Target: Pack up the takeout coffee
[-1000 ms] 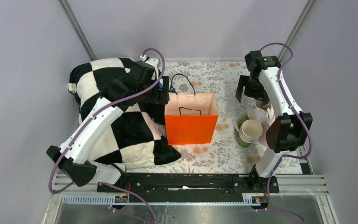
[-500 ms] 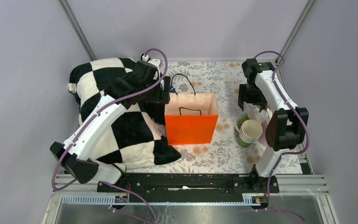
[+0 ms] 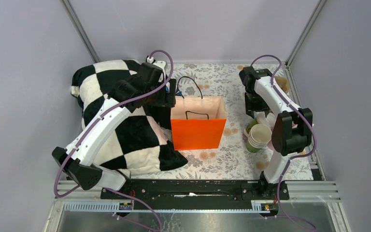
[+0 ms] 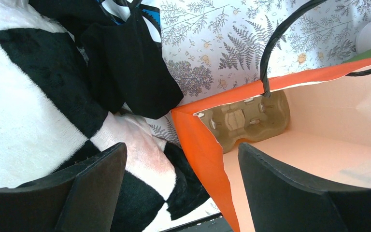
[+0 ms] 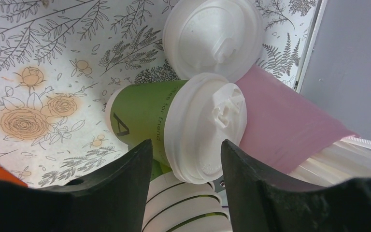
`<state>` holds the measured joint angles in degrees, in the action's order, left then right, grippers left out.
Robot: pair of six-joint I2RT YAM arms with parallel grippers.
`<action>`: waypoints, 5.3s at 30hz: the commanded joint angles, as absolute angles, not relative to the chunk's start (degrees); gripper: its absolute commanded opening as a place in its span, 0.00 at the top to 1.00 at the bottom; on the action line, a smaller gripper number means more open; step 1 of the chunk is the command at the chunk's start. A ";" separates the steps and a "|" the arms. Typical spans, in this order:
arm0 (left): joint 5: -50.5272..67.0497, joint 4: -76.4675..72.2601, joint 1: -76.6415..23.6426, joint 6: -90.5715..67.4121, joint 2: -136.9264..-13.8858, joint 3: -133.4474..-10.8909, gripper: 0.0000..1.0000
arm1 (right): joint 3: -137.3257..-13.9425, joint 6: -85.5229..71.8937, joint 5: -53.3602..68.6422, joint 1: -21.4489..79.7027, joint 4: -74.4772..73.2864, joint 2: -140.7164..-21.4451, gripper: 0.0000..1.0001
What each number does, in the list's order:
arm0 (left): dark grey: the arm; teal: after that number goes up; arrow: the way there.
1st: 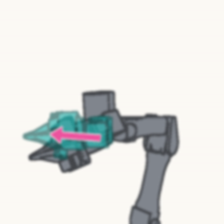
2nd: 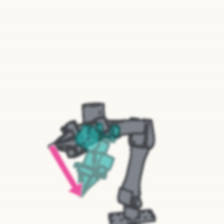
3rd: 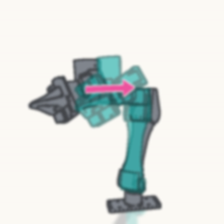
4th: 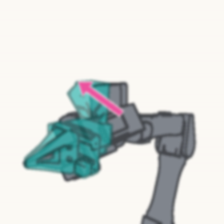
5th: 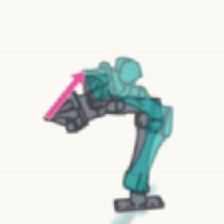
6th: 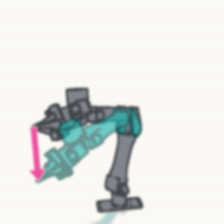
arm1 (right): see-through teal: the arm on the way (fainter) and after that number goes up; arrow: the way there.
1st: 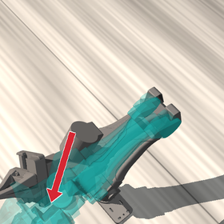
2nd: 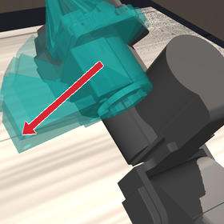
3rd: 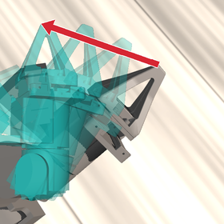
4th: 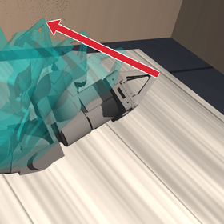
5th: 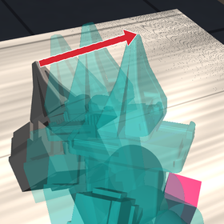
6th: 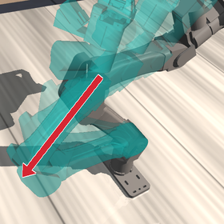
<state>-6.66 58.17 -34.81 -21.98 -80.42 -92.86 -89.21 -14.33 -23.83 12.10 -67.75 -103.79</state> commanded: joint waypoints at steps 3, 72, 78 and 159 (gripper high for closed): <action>-6.68 56.30 -34.45 -21.11 -78.95 -93.82 0.11 | -87.28 -14.89 -29.47 13.80 -66.76 -103.97 0.45; -5.89 56.51 -34.00 -21.14 -76.81 -92.85 0.04 | -86.61 -13.82 -1.18 5.61 -68.37 -95.82 0.00; -5.89 56.74 -33.75 -21.05 -76.77 -92.86 0.04 | -84.02 -11.52 1.71 4.37 -67.76 -96.38 0.00; 0.81 59.30 -28.97 -25.93 -76.71 -96.02 0.02 | -96.84 -15.57 4.36 5.71 -64.72 -90.05 0.22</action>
<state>-2.48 60.03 -30.33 -24.21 -78.11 -93.03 -91.98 -14.24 0.58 5.32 -63.79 -95.64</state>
